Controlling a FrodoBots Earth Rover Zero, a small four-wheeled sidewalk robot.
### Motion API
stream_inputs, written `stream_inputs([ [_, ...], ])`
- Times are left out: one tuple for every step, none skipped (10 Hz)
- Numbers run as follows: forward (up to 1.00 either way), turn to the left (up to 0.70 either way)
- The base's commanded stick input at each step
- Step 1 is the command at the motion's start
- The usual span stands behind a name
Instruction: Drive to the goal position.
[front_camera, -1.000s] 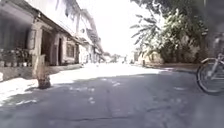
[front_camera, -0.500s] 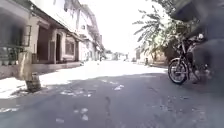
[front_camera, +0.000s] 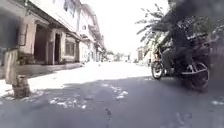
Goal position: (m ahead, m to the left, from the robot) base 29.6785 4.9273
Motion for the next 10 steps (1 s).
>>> stream_inputs([
  [0.85, 0.00],
  [0.85, 0.00],
  [0.85, 0.00],
  [0.85, 0.00],
  [0.85, 0.00],
  [0.85, 0.00],
  [0.85, 0.00],
  [0.85, 0.00],
  [0.85, 0.00],
  [0.85, 0.00],
])
